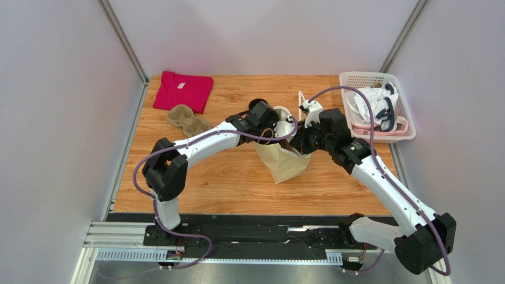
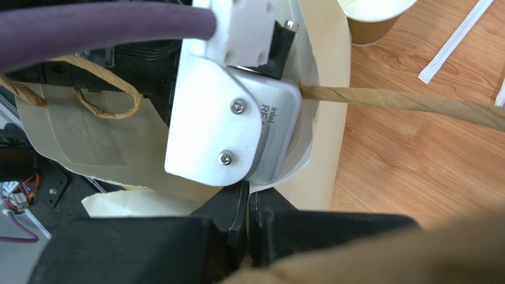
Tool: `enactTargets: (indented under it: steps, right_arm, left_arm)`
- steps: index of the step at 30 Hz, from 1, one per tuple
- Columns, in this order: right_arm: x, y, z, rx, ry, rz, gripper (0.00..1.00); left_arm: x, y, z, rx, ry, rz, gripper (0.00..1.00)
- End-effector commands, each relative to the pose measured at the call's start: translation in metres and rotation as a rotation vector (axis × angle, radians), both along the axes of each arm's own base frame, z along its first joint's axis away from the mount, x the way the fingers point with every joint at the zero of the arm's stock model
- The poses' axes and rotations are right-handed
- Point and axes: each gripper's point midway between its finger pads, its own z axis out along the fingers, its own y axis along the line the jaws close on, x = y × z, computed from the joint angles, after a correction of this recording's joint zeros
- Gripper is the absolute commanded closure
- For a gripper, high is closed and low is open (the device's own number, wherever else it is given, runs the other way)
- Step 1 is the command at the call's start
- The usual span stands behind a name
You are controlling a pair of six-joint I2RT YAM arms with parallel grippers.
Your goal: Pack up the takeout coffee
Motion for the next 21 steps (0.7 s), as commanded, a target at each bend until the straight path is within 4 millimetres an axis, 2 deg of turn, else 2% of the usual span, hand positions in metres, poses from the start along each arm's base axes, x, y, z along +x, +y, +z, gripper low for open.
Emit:
enactTargets:
  steps: [1,10,12,15,21]
  right_arm:
    - [0.012,-0.005,-0.001,0.033,0.063,-0.038,1.0]
    - [0.018,-0.011,-0.012,0.035,0.114,-0.056,1.0]
    - [0.019,-0.012,-0.013,0.03,0.113,-0.056,1.0]
    - [0.019,-0.012,-0.011,0.029,0.103,-0.041,1.0]
    - [0.018,-0.01,0.001,0.035,0.043,-0.009,1.0]
  left_arm:
    - [-0.032,0.031,-0.076,0.209,0.224,-0.033,1.0]
    - [-0.033,0.035,-0.091,0.267,0.273,-0.044,1.0]
    - [-0.031,0.035,-0.09,0.259,0.276,-0.038,0.97]
    - [-0.023,0.027,-0.077,0.204,0.253,-0.027,0.89]
    - [-0.01,0.011,-0.027,0.025,0.143,-0.009,0.81]
